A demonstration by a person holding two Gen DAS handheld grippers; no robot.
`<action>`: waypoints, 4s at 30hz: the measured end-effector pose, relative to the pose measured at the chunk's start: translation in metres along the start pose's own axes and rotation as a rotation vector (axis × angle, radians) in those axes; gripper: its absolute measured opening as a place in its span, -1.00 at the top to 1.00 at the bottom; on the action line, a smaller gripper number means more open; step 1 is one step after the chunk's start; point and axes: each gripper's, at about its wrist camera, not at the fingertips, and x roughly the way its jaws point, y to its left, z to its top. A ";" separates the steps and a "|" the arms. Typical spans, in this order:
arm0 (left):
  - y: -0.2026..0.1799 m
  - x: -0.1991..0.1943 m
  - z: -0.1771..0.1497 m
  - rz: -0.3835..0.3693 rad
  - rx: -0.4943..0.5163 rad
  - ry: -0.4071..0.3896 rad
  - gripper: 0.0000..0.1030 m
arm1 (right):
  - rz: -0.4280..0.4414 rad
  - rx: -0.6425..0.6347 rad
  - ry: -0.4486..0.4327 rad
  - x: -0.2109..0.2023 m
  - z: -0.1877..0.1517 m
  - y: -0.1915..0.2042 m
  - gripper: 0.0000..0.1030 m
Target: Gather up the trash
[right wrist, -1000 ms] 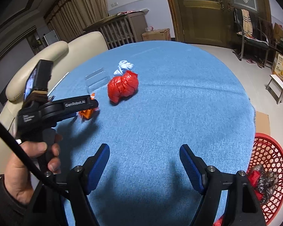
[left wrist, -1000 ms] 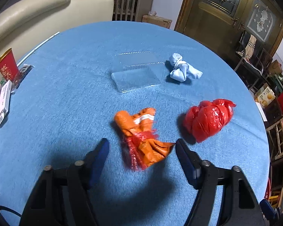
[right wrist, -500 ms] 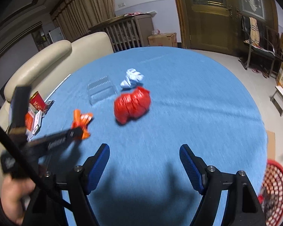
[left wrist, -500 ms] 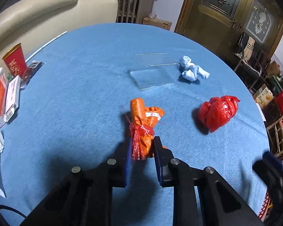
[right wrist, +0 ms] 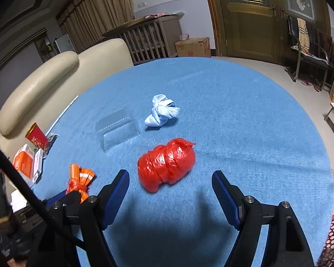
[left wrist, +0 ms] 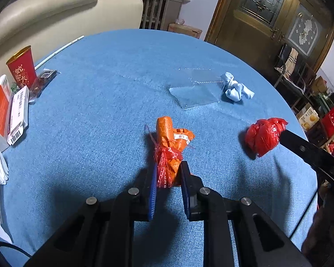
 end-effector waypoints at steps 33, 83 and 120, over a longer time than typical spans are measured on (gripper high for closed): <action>-0.047 -0.050 -0.030 -0.037 0.065 -0.043 0.60 | 0.003 0.028 -0.043 -0.048 -0.042 -0.019 -0.06; -0.245 -0.092 -0.106 -0.283 0.450 -0.020 0.60 | -0.161 0.323 -0.168 -0.202 -0.152 -0.168 -0.06; -0.314 -0.088 -0.136 -0.352 0.586 0.026 0.60 | -0.277 0.415 -0.134 -0.225 -0.189 -0.232 -0.06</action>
